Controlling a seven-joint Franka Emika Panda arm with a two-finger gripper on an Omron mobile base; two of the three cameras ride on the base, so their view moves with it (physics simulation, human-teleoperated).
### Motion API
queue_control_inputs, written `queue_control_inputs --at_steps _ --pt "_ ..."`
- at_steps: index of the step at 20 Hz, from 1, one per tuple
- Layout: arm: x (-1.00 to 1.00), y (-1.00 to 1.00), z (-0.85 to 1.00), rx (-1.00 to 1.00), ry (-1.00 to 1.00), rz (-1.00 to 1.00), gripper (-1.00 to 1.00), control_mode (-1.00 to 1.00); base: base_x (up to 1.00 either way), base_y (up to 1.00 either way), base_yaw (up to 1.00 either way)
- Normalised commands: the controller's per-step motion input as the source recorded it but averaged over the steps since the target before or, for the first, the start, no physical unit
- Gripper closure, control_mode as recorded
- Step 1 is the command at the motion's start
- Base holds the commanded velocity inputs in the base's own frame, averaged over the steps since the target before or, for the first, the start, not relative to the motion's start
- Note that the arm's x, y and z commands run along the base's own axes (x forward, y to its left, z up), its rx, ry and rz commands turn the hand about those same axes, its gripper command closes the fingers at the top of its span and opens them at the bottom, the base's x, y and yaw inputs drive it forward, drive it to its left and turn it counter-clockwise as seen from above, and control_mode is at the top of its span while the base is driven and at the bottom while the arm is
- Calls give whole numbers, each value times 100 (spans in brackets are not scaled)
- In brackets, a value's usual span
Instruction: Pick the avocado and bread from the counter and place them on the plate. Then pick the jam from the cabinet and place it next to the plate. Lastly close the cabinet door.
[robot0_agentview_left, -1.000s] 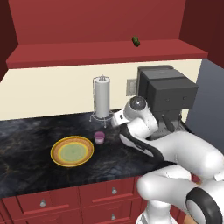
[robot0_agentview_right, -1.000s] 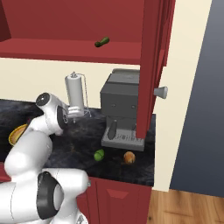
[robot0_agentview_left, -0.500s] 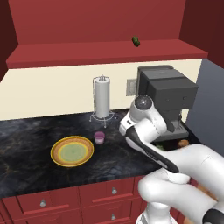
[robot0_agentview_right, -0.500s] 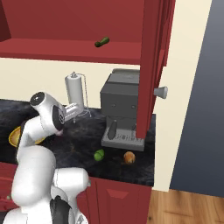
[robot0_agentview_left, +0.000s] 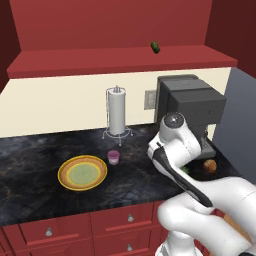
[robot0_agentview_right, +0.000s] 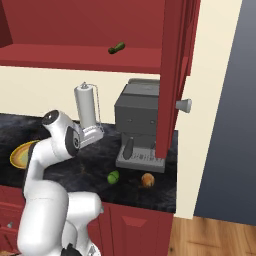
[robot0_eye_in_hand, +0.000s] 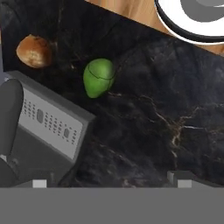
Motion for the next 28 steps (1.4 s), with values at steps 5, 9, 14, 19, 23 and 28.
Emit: queue_control_inputs --at_steps 5,9,14,19,23,28 --pt "0 -35 0 7 25 -12 -100 -100 0 0 0" --pt "-13 -39 0 0 8 -5 -100 -100 0 0 0" --pt "-29 -50 -5 0 0 0 -100 -100 0 0 0" --pt "-33 -60 -18 0 0 0 -100 -100 0 0 0" --pt "-6 -48 -9 0 0 0 -100 -100 0 0 0" --pt "0 -40 -4 0 0 0 -100 -100 0 0 0"
